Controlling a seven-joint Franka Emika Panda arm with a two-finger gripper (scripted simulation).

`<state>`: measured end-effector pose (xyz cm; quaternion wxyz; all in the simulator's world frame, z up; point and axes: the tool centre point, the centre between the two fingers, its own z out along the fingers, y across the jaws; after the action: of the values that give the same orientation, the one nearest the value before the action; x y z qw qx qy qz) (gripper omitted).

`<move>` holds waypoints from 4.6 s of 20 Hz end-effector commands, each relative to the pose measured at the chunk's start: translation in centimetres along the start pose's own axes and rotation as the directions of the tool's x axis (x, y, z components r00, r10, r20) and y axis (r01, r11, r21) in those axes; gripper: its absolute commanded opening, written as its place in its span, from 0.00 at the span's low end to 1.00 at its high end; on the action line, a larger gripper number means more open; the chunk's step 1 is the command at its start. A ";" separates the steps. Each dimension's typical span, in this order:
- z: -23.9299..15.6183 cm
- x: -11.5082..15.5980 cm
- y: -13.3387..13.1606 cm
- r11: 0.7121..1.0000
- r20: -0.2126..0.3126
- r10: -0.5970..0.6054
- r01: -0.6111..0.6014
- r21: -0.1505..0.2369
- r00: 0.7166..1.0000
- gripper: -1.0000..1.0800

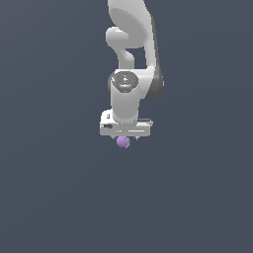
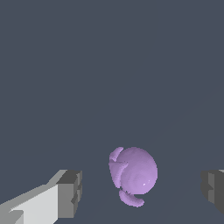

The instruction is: Pick up the object and move it to a goal position.

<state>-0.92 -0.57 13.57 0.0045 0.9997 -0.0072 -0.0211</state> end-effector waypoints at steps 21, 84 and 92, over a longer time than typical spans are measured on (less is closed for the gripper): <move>0.0 -0.2 2.2 1.000 -0.014 -0.018 0.018 0.005 1.000 0.96; 8.6 -3.5 1.9 0.923 -0.043 -0.385 0.385 -0.008 0.922 0.00; 4.7 -0.9 3.1 0.923 -0.043 -0.385 0.385 -0.007 0.922 0.00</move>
<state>-2.71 -3.38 8.02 -0.0001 0.9819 0.1895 0.0001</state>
